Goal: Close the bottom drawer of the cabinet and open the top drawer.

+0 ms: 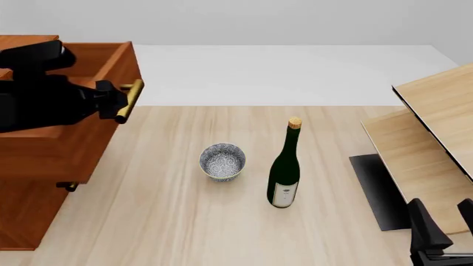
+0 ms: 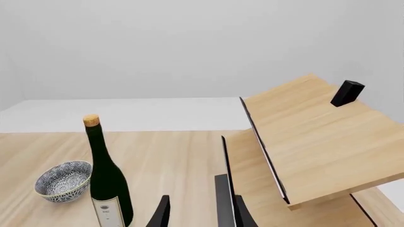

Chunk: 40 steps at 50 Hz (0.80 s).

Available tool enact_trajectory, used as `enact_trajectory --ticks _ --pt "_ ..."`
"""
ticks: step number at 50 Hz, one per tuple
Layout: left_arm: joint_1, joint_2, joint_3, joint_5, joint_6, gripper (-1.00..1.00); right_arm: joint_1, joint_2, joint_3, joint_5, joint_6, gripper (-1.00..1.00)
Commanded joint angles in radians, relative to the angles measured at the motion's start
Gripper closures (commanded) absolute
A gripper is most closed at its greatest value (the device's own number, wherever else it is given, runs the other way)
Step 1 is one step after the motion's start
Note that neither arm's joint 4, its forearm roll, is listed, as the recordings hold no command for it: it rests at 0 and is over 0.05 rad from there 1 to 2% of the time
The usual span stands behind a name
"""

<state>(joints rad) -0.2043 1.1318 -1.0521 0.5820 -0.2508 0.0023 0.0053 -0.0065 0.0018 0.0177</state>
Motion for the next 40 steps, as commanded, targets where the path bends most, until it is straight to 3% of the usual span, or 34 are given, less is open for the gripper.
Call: enact_trajectory --ticks 1,40 --pt "-0.059 0.018 0.013 -0.020 -0.002 -1.00 -0.004 0.005 -0.001 -0.004 0.001 -1.00" --pt "-0.246 0.044 0.011 -0.065 -0.073 -1.00 -0.011 0.011 0.001 -0.009 0.007 -1.00"
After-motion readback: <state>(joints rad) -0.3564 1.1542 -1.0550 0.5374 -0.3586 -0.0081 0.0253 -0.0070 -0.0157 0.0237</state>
